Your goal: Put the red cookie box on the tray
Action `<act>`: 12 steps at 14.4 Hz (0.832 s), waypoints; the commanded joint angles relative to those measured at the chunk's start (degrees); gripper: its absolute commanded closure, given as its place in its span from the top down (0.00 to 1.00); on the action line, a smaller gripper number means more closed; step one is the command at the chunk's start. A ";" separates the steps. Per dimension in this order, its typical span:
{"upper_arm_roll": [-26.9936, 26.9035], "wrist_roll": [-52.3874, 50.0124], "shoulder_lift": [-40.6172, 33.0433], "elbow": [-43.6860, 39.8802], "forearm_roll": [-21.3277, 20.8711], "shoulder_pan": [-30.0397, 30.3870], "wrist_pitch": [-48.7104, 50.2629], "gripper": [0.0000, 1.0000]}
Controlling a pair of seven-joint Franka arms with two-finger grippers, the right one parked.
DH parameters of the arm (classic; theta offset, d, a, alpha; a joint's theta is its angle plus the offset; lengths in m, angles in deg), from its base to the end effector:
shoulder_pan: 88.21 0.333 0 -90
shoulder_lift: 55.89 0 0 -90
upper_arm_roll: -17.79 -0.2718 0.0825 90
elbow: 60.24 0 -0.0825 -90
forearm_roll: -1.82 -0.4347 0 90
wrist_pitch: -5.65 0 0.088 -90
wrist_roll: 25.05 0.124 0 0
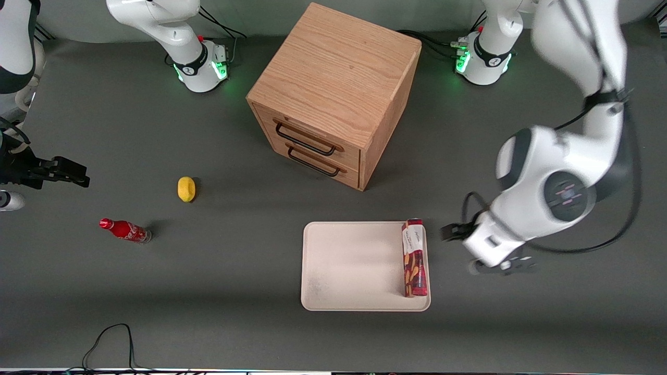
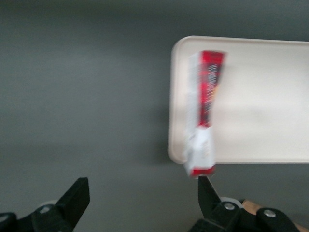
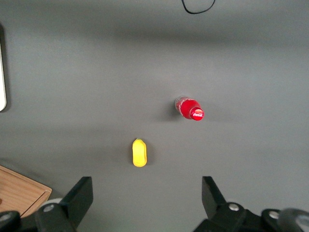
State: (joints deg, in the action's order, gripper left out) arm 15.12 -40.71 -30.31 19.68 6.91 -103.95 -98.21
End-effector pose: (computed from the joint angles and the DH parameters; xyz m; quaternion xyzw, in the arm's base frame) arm 0.6956 -0.1749 0.3799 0.9989 0.0317 -0.0218 0.0284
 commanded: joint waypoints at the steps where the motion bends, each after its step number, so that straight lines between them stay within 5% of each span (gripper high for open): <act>1: 0.56 -0.25 -14.65 13.66 -2.97 4.39 3.11 1.00; 7: 0.83 12.37 -34.26 27.02 -6.76 12.74 9.73 1.00; 12: 0.83 16.62 -37.45 28.01 -6.67 14.51 11.40 1.00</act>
